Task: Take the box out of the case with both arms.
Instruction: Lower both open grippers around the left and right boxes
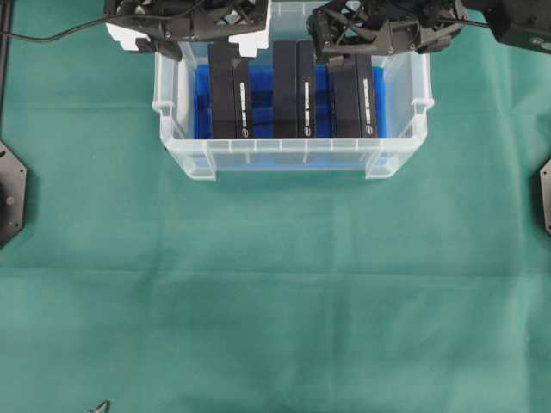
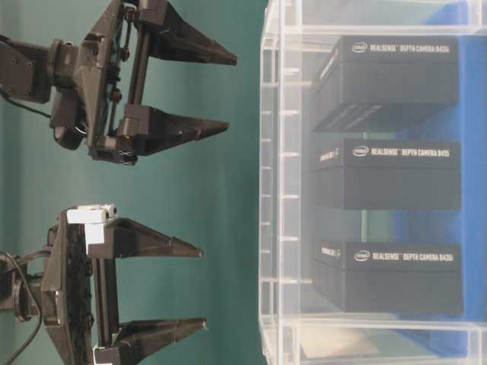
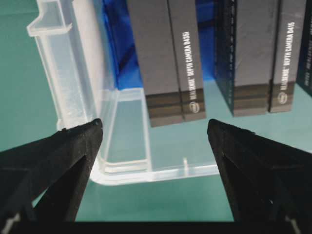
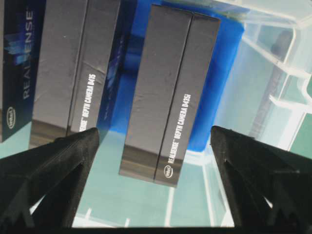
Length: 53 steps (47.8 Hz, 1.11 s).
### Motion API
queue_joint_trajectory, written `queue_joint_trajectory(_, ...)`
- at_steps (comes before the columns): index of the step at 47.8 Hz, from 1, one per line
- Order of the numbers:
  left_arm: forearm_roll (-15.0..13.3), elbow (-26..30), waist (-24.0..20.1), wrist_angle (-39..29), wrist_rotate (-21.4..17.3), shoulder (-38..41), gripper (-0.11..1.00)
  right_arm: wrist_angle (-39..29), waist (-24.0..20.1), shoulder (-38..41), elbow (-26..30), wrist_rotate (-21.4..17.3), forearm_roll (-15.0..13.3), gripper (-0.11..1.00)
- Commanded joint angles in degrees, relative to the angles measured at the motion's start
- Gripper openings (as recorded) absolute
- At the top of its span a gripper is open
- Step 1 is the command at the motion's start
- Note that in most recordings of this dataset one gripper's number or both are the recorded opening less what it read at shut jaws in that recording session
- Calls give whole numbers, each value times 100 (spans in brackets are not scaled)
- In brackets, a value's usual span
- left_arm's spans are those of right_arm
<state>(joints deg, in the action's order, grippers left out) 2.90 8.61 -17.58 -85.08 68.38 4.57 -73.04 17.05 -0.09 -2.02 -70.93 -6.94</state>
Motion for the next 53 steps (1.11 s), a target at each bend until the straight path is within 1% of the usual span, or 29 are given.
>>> queue_joint_trajectory(1, 18, 176, 18, 18, -9, -53, 84, 35, -18, -79, 149, -9, -18, 96)
queue_joint_trajectory(13, 18, 220, 26, 114, -18, 88, 84, 185, -18, -70, 158, -9, -18, 96)
queue_joint_trajectory(53, 18, 202, 88, 290, -26, 211, 84, 185, -18, -35, 158, -9, -35, 96)
